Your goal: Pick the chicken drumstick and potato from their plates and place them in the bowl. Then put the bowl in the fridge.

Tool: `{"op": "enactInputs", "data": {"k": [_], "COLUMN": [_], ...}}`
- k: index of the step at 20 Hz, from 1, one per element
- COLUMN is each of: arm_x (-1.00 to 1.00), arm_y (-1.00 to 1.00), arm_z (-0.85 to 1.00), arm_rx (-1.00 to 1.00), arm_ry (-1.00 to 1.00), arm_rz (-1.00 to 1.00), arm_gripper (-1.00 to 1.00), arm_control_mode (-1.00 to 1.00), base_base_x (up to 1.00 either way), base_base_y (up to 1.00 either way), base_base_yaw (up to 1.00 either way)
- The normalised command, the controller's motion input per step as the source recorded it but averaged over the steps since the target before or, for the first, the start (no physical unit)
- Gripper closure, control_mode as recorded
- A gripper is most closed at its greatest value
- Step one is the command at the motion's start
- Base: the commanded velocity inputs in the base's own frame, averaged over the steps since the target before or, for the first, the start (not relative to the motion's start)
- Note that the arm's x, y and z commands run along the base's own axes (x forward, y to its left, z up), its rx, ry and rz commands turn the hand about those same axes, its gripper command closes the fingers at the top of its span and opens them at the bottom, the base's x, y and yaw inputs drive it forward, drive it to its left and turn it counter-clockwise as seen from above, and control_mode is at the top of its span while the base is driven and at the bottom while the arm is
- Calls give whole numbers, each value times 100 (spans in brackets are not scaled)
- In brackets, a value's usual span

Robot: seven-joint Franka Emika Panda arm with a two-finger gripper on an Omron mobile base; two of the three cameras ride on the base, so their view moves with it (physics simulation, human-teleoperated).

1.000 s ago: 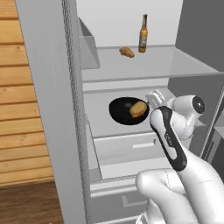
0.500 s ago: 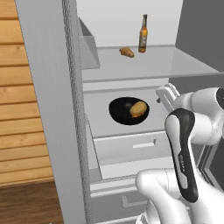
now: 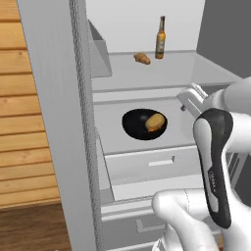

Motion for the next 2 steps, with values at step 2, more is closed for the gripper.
{"op": "enactInputs", "data": {"k": [2], "arm_x": [0], "arm_y": [12], "arm_z": [-4], "arm_rx": [-52], "arm_ry": [0], "arm_rz": [20], "arm_gripper": [-100], "arm_control_mode": [-100], "base_base_x": [0], "base_base_y": [0], "base_base_yaw": [0]}}
